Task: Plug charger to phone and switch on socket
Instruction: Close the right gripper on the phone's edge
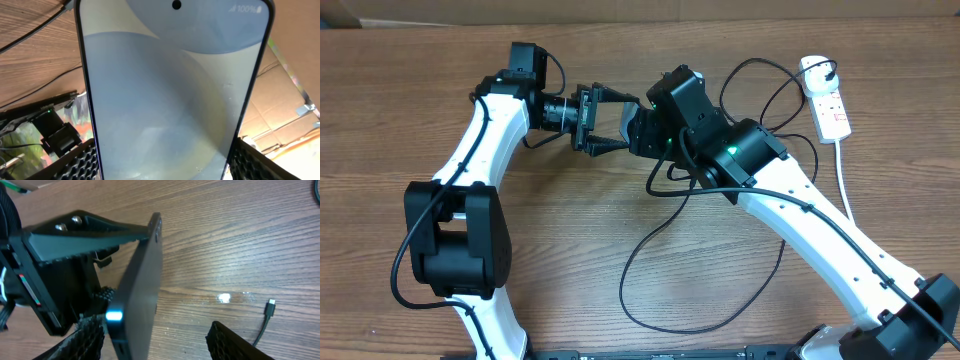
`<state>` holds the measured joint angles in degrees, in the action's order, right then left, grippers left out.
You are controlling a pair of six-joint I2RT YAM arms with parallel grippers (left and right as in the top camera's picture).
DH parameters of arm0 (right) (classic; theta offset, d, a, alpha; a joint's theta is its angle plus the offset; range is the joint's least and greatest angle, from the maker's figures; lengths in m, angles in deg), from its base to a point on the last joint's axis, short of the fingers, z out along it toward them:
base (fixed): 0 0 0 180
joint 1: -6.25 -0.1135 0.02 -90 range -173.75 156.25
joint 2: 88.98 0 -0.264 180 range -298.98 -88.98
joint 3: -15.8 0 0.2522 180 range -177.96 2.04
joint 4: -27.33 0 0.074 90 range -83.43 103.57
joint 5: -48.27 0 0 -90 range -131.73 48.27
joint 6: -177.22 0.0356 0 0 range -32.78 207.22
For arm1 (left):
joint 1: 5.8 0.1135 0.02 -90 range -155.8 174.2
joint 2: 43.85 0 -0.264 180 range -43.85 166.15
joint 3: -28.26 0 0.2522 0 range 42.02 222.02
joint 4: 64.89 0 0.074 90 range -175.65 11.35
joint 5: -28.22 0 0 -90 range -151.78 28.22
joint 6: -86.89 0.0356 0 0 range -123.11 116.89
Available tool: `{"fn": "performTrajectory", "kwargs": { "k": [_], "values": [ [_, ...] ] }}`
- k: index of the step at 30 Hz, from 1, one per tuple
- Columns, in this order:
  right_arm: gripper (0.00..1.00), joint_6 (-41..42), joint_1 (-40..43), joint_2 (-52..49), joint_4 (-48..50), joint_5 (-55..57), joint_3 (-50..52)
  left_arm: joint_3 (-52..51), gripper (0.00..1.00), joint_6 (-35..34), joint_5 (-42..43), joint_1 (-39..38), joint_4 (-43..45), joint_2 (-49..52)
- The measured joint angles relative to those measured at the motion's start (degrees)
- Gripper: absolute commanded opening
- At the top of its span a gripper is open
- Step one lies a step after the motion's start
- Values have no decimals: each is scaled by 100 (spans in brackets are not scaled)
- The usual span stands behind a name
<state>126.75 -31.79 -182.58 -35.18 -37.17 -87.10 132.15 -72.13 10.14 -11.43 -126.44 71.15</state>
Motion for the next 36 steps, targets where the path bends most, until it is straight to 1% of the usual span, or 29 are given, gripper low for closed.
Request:
{"fn": "performTrajectory", "kwargs": {
  "k": [3, 6, 8, 12, 18, 20, 22, 36],
  "values": [
    [66, 13, 0, -35, 11, 57, 0, 0, 70, -15, -74, -42, -2, -2],
    [62, 0, -4, -103, 7, 103, 0, 0, 70, -37, -238, -76, -2, 0],
    [57, -11, -9, -149, -7, 120, 0, 0, 70, -52, -365, -96, -2, 0],
    [56, -24, -24, -267, -52, 151, 0, 0, 70, -114, -535, -153, 0, -2],
    [45, -24, -26, -496, -61, 170, 0, 0, 70, -120, -651, -190, -2, -2],
    [38, -26, -26, -527, -57, 170, 0, 0, 70, -120, -688, -190, -2, 0],
    [34, -24, -26, -527, -57, 173, 0, 0, 70, -120, -732, -190, -2, -2],
    [26, -33, -26, -527, -55, 179, 0, 0, 71, -118, -883, -190, -2, -2]
  ]
}}
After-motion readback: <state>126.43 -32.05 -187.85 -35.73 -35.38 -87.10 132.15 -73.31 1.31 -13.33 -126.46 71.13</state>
